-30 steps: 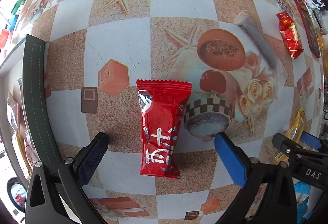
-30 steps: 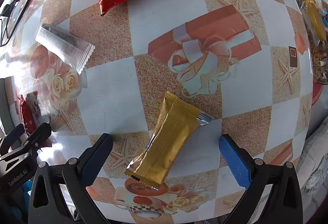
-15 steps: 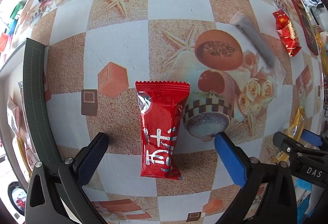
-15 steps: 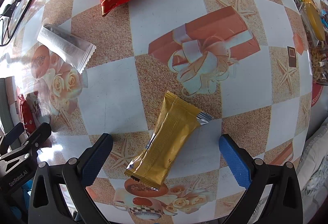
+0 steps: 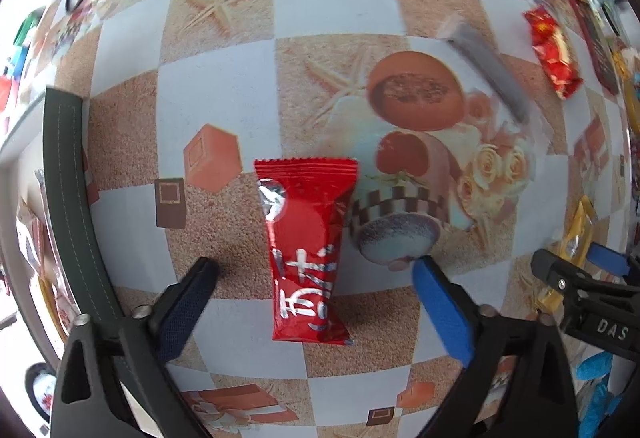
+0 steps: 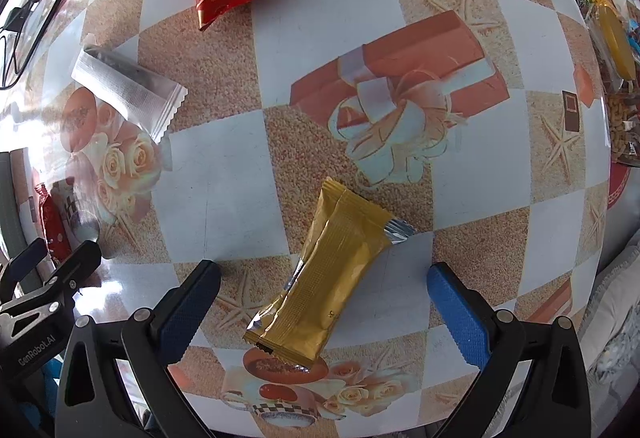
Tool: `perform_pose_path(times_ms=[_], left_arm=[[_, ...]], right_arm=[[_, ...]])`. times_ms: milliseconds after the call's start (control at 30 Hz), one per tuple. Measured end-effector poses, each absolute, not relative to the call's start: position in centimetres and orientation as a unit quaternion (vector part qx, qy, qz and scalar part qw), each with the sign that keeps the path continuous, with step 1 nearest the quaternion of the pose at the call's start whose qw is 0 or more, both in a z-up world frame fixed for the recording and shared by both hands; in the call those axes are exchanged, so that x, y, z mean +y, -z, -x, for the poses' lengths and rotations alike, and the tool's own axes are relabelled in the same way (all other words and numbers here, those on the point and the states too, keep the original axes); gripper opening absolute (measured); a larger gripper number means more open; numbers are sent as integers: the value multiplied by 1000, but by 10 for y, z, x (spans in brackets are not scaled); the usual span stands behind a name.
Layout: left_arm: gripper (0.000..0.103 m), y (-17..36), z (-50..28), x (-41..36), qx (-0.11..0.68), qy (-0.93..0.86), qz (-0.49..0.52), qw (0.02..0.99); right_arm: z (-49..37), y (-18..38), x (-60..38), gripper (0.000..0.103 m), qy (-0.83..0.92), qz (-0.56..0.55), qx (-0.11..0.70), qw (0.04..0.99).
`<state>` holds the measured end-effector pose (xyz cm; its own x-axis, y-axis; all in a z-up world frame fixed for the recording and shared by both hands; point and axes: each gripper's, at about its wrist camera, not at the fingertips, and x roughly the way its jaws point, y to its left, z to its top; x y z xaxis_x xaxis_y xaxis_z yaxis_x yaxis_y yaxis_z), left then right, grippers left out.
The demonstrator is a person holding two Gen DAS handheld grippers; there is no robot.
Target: Organize snacks
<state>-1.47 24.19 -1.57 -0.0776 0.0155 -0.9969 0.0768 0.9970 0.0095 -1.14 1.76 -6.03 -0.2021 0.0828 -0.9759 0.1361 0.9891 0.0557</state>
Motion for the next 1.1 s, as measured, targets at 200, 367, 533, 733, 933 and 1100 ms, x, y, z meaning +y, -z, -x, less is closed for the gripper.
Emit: perform_pose_path(times_ms=[200, 367, 533, 733, 933, 1100], left_arm=[[49, 1, 16, 226, 716, 64, -62, 692], [22, -5, 15, 226, 715, 100, -65, 689], [22, -16, 25, 246, 707, 118, -53, 695], [22, -44, 35, 270, 685, 137, -42, 714], [22, -72, 57, 299, 667, 143, -35, 730], [22, -86, 66, 331, 658, 135, -24, 740]], right_arm=[[19, 43, 25, 64, 16, -61, 761, 646], [26, 32, 29, 23, -4, -89, 753, 652], [43, 21, 26, 24, -13, -151, 739, 656], [64, 5, 43, 24, -7, -167, 733, 659], [72, -16, 83, 23, -19, -165, 725, 668], [63, -34, 123, 23, -42, -150, 717, 679]])
